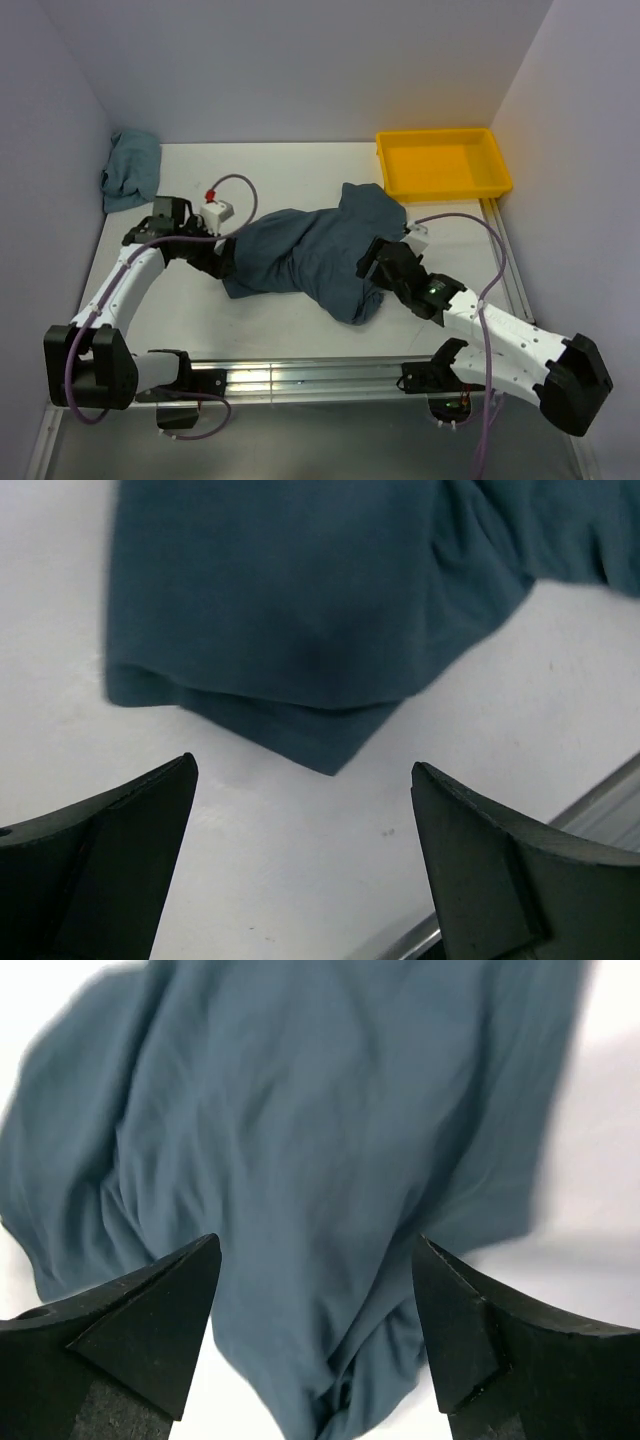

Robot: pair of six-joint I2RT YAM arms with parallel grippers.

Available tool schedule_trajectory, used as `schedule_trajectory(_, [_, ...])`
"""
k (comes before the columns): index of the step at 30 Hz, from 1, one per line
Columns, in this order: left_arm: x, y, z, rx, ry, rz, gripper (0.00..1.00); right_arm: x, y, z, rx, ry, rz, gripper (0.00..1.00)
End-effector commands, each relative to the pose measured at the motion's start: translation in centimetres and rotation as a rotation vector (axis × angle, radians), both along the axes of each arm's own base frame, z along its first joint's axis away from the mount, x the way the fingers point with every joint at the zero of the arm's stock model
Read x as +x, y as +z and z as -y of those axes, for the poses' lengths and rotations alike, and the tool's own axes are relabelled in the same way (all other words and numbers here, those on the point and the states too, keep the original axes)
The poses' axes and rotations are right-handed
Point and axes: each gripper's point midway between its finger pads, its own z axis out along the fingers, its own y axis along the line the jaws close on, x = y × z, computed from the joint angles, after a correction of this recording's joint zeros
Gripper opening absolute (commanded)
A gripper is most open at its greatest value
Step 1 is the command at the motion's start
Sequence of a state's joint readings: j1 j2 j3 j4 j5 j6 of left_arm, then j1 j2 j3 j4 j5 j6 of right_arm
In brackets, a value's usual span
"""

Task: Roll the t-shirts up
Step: Flatten the tshirt

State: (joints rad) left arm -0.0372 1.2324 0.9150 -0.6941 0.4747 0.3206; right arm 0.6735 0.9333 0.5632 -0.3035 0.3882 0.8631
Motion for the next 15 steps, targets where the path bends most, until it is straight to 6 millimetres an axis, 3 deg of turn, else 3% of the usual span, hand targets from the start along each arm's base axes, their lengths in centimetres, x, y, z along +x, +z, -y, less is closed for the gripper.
schedule_trajectory(1, [-1.4, -1.3, 1.6, 0.067, -0.125, 0.015, 0.94, -1.2, -1.7, -0.9, 0.004, -0.062, -0.029, 0.83])
schedule_trajectory(7, [-4.1, -4.5, 1.5, 0.146, -0.221, -0.076, 0.93, -4.2, -4.3, -3.9, 0.004, 0.001, -0.099, 0.83])
schedule_trajectory(12, [-5.4, -7.3, 0.8, 0.214, -0.250, -0.113, 0.93, -5.6, -5.7, -4.1, -0.089, -0.026, -0.136, 0.83])
schedule_trajectory(15, [-5.1, -7.6, 1.7, 0.204, -0.254, -0.106, 0.92, -6.0, -6.6, -4.3, -0.117, -0.044, -0.155, 0.83])
